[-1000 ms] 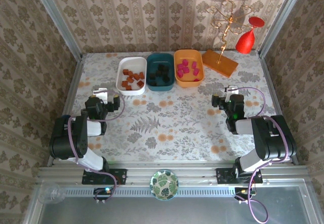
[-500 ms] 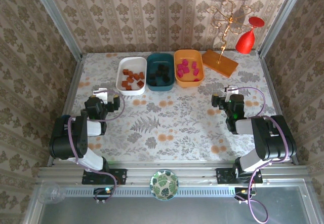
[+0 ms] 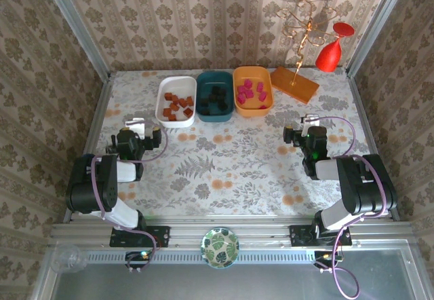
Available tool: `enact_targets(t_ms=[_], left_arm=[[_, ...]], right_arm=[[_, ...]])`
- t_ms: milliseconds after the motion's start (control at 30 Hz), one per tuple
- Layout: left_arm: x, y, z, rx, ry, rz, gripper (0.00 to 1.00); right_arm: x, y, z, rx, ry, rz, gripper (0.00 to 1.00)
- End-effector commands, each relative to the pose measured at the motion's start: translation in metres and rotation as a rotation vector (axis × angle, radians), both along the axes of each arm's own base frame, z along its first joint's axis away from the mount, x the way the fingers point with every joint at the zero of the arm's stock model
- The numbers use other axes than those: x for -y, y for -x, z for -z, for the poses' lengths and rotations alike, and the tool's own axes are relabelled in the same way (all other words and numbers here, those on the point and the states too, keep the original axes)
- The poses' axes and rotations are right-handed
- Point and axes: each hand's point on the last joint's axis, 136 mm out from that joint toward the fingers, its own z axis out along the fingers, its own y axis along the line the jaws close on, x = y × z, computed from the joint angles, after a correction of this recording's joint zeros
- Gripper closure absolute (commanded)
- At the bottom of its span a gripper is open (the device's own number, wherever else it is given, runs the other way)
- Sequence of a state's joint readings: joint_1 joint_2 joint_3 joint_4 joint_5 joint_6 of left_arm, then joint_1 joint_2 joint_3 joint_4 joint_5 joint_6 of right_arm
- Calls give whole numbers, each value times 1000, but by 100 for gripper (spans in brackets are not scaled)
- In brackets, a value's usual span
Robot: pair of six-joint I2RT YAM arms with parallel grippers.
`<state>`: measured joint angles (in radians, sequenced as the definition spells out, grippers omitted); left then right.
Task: Sort the legos into containers by color
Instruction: Reset both arms
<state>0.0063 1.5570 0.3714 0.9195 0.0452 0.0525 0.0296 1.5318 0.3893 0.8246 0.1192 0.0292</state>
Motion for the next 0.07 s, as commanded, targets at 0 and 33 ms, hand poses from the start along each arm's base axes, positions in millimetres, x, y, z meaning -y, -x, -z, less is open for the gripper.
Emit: enact_targets(t_ms=[0,33], left_arm=[[2,-6,-8,22,-17,5,0],[2,-6,-8,22,-17,5,0]], right_arm=[[-1,-8,-14,48,-11,-5,0],[-1,-8,-15,51,-10,-4,0]])
